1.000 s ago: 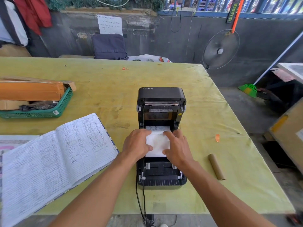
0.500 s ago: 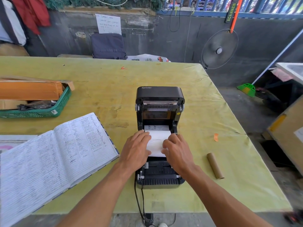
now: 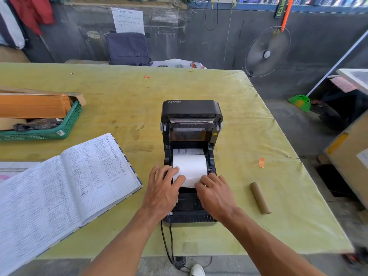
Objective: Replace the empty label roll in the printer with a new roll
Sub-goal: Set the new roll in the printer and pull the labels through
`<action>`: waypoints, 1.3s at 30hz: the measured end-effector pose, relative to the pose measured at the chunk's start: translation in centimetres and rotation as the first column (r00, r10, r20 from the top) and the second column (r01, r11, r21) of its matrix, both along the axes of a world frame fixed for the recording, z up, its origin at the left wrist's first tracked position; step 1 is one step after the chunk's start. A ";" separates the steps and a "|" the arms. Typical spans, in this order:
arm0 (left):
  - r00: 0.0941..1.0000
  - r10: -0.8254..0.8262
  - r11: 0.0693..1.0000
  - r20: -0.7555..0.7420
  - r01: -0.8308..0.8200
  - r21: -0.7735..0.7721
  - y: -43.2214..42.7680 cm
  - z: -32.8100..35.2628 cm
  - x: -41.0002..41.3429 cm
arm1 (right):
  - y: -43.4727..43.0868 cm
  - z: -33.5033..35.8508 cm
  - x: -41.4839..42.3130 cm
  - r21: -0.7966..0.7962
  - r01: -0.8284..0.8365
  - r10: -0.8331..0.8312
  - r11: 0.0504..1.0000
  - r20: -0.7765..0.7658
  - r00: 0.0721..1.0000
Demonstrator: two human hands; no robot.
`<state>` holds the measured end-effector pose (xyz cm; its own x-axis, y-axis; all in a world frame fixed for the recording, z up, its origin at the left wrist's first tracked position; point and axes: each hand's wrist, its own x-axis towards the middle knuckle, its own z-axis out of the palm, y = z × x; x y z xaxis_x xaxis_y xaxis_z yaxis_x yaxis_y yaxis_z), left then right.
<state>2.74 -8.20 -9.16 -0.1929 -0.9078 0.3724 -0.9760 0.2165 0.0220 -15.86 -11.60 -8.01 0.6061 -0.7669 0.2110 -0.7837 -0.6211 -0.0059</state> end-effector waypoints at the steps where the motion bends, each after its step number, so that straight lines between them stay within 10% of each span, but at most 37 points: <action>1: 1.000 0.001 1.000 0.005 -0.001 -0.005 0.2 -0.1 0.0 | 0.1 0.0 -0.1 -0.005 -0.002 0.002 1.000 -0.017 1.000; 12: 0.998 -0.059 0.994 0.014 0.060 -0.087 1.3 -0.6 0.1 | 0.6 -0.1 0.2 -0.010 -0.052 0.050 0.999 -0.176 0.983; 39: 0.998 -0.022 0.961 0.067 0.002 0.278 1.9 0.5 -2.6 | 2.2 0.1 0.4 0.107 0.039 -0.022 0.993 -0.159 0.987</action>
<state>0.16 -6.31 -8.63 -0.2206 -0.9711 0.0914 -0.9747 0.2229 0.0160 -15.47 -9.40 -7.92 0.6009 -0.7988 0.0284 -0.7989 -0.5992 0.0525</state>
